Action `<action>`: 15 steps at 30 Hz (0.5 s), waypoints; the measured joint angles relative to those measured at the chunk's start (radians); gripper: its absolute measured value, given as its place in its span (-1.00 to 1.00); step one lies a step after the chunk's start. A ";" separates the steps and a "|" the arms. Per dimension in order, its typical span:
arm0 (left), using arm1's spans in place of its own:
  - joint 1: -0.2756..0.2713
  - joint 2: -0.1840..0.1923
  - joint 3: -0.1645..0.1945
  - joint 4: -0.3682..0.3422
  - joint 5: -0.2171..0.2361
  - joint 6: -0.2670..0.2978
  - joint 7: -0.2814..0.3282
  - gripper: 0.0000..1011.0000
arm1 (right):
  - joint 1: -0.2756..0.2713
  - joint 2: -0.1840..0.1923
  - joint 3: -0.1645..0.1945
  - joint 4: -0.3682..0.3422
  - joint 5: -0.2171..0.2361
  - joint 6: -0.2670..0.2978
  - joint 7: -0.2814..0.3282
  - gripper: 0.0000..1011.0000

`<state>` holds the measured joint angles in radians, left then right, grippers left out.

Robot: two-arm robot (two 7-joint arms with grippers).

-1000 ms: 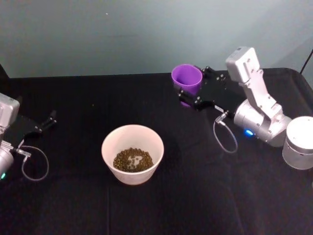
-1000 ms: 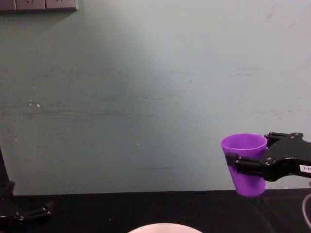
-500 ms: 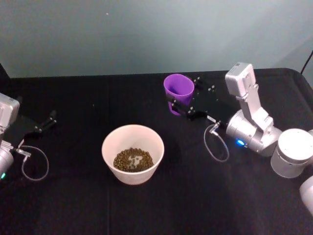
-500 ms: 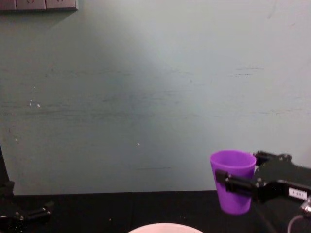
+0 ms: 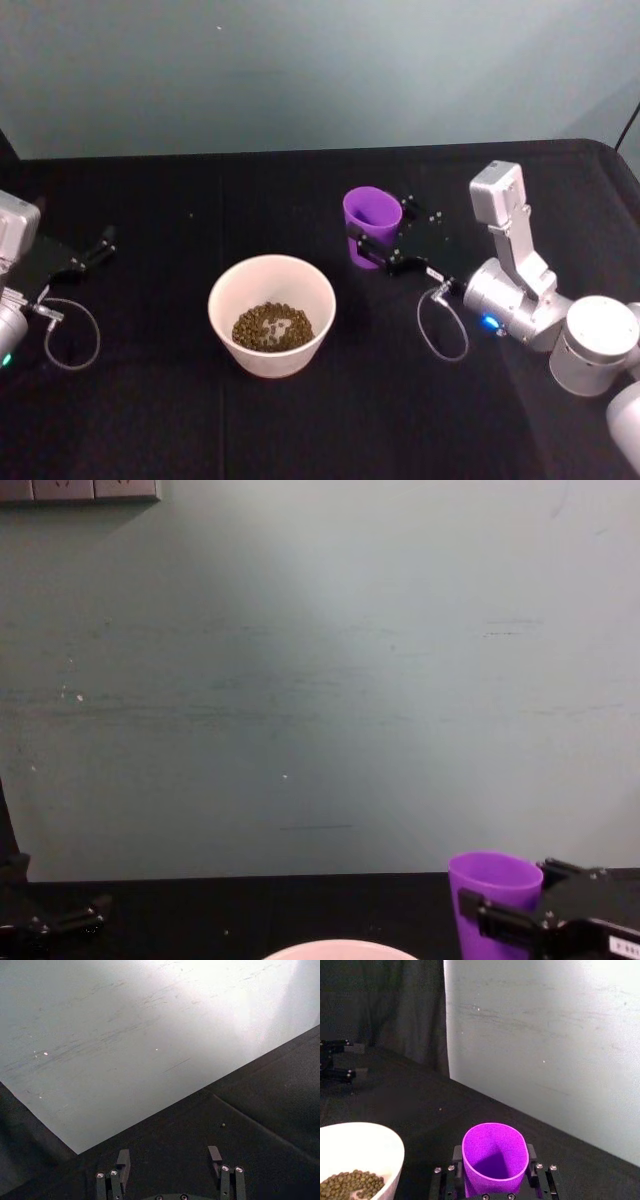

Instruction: Pick up the cup and pour the mung beans from the cup into the bowl.

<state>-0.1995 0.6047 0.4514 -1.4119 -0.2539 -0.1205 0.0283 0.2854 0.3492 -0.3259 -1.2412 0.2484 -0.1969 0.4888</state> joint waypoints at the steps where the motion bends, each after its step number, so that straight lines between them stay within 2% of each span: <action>1: 0.000 0.000 0.000 0.000 0.000 0.000 0.000 1.00 | -0.001 -0.001 0.000 0.012 0.006 -0.008 0.006 0.43; 7: 0.000 0.000 0.000 0.000 0.000 0.000 0.000 1.00 | 0.004 -0.006 -0.003 0.069 0.030 -0.059 0.041 0.43; 15: 0.000 0.000 0.000 0.000 0.000 0.000 0.000 1.00 | 0.009 -0.004 -0.019 0.095 0.037 -0.084 0.071 0.43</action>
<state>-0.1995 0.6047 0.4514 -1.4119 -0.2538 -0.1206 0.0283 0.2942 0.3453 -0.3454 -1.1465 0.2851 -0.2811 0.5602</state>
